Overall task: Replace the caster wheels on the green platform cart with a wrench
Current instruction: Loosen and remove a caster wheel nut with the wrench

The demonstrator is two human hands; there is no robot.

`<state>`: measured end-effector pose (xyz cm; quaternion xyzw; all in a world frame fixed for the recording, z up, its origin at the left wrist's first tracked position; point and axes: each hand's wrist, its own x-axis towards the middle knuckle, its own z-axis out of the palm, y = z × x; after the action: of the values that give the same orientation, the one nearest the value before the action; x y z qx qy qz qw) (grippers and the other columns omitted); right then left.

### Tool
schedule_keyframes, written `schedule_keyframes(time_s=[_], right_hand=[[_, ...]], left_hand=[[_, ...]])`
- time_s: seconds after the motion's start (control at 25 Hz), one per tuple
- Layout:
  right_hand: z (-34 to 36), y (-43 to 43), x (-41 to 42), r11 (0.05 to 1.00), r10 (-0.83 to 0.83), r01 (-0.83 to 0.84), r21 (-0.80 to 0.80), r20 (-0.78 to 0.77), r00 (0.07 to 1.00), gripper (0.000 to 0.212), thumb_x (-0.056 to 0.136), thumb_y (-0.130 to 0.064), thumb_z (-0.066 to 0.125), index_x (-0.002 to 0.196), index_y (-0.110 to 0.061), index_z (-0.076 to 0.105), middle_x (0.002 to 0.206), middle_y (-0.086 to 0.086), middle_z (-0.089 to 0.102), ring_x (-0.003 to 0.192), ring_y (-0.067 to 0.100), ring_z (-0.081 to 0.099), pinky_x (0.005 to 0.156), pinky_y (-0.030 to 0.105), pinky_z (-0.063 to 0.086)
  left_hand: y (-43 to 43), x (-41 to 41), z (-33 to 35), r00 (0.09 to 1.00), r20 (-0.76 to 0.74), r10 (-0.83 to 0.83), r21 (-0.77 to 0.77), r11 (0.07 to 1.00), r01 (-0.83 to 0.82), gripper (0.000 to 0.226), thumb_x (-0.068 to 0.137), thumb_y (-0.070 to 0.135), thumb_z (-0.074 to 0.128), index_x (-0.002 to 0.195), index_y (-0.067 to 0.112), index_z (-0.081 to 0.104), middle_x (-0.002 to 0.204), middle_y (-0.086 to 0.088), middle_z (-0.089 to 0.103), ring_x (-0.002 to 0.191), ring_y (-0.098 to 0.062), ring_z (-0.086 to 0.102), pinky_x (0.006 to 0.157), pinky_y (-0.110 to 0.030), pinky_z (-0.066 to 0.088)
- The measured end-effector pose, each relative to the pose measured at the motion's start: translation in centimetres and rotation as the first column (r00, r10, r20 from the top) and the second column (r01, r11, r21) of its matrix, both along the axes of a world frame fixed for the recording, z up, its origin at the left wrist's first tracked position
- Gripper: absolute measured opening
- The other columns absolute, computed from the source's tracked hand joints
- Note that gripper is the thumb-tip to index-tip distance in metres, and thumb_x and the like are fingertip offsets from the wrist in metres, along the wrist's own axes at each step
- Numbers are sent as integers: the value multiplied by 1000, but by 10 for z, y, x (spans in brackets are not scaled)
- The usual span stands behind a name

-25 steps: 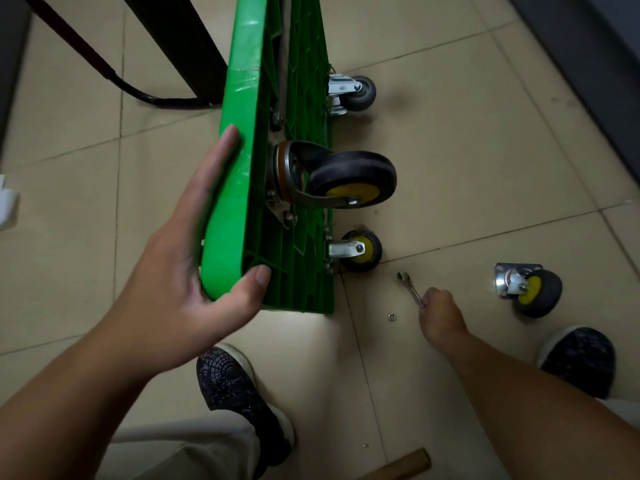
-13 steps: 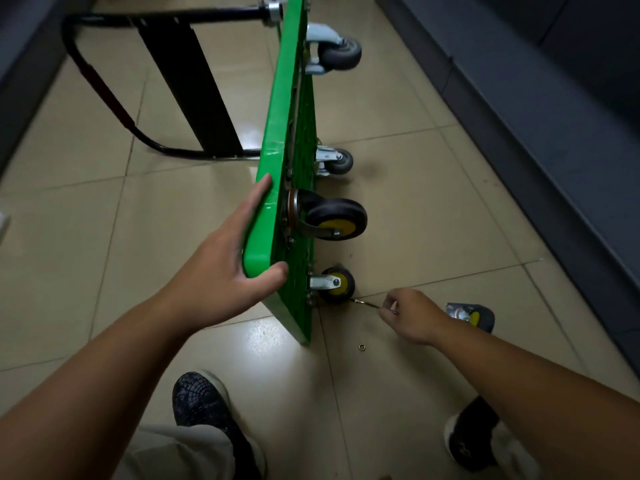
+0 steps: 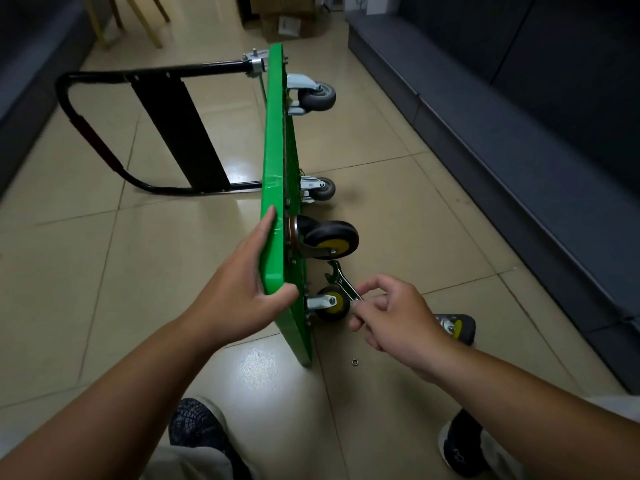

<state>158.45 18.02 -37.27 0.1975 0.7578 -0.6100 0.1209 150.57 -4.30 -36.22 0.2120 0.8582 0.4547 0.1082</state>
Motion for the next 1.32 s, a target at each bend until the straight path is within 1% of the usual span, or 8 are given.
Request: schedule_keyframes(time_s=[0.24, 0.48, 0.68, 0.8, 0.92, 1.0, 1.2, 1.32], right_hand=[[-21, -11, -22, 998, -51, 51, -47, 6, 999, 13, 99, -16, 53, 97, -24, 64, 67, 7, 71, 42, 10, 48, 51, 29, 39], [-27, -24, -33, 991, -73, 71, -112, -10, 997, 20, 100, -18, 55, 110, -21, 71, 64, 0, 68, 49, 5, 53, 56, 28, 43], [-15, -27, -26, 996, -34, 29, -88, -58, 998, 36, 99, -14, 52, 82, -40, 69, 64, -2, 67, 51, 7, 53, 59, 30, 46], [-6, -26, -24, 994, -9, 2, -109, -67, 998, 43, 100, -12, 51, 75, -40, 69, 65, 3, 64, 47, 13, 52, 54, 30, 45], [-4, -33, -22, 991, 37, -46, -127, -75, 997, 32, 103, -14, 50, 92, -31, 75, 58, 4, 63, 43, 15, 54, 47, 22, 42], [-5, -39, -20, 988, 43, -55, -143, -82, 996, 27, 104, -15, 48, 105, -19, 75, 55, 9, 61, 41, 19, 56, 43, 20, 42], [-10, -44, -19, 978, 43, -56, -201, -69, 997, 30, 106, -16, 46, 125, -22, 68, 49, -7, 57, 43, 21, 57, 42, 24, 43], [-13, -44, -20, 977, 21, -29, -210, -40, 999, 33, 106, -18, 46, 132, -25, 65, 46, -7, 55, 40, 21, 53, 39, 23, 39]], left_hand=[[11, -5, 3, 1000, 10, 27, -60, 998, -26, 87, 78, 78, 54, 153, 58, 14, 160, 22, 27, 135, -13, 48, 99, -48, 54], [12, -13, 2, 997, 45, 64, 23, 998, -66, 54, 93, 58, 42, 146, 61, 29, 150, 19, 38, 111, -4, 63, 85, -43, 61], [11, -16, 2, 997, 63, 39, 52, 998, -42, 59, 91, 59, 47, 147, 58, 31, 150, 16, 40, 112, -13, 65, 83, -42, 62], [11, -13, 4, 997, 77, 21, 93, 995, -29, 59, 94, 55, 51, 149, 55, 31, 149, 23, 41, 114, -8, 64, 82, -37, 62], [12, -9, 7, 995, 94, -20, 79, 997, 12, 61, 95, 58, 48, 151, 59, 23, 132, 53, 39, 112, 12, 59, 83, -23, 59], [13, -9, 9, 995, 100, -28, 57, 998, 23, 68, 90, 57, 49, 151, 58, 18, 123, 61, 34, 108, 22, 54, 81, -14, 55], [13, -8, 8, 995, 97, -30, 47, 999, 25, 71, 90, 59, 47, 153, 58, 14, 156, 22, 37, 124, -1, 57, 96, -31, 57], [16, -4, 9, 995, 103, -20, 56, 998, 14, 71, 89, 59, 44, 153, 58, 12, 151, 28, 34, 124, -1, 56, 96, -29, 56]])
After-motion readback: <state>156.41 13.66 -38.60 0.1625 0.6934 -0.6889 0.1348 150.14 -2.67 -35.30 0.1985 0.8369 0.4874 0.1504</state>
